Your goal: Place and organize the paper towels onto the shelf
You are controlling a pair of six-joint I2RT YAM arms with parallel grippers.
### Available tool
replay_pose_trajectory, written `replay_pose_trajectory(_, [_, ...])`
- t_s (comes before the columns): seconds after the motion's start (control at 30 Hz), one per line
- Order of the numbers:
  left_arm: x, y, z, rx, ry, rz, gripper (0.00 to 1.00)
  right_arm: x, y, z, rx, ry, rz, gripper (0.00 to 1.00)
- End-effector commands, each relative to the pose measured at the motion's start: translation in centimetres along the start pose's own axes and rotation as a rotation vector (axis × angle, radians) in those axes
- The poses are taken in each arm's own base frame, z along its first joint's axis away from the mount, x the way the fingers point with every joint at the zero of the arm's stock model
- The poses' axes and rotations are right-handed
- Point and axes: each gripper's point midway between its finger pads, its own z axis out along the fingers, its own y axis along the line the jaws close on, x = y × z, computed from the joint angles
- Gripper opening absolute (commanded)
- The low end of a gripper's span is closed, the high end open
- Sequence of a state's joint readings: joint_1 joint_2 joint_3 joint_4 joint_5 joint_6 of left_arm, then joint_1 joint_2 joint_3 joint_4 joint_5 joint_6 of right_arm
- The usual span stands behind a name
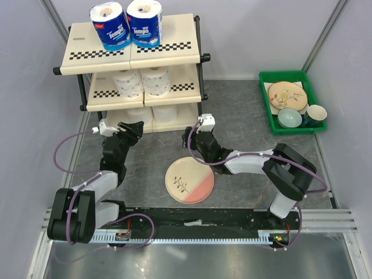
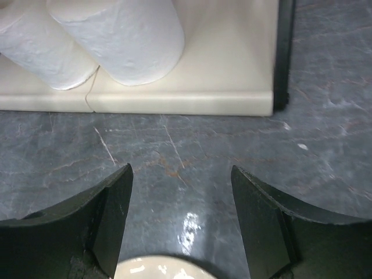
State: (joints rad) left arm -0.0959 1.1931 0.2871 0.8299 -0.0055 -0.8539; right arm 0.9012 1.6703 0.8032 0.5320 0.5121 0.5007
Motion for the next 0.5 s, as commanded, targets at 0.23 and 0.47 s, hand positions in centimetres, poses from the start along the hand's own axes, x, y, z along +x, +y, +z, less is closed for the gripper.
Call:
replay_pose_trajectory(0.23, [-1.4, -1.1, -2.6, 0.000, -0.013, 0.090, 0.66, -3.2, 4.3, 6.5, -0.024, -0.168, -0.057, 0.76])
replay_pose_trajectory(0.47, [-1.8, -1.8, -2.7, 0.014, -0.011, 0.098, 0.67, -3.3, 3.5, 8.8, 0.067, -0.254, -0.027, 0.75])
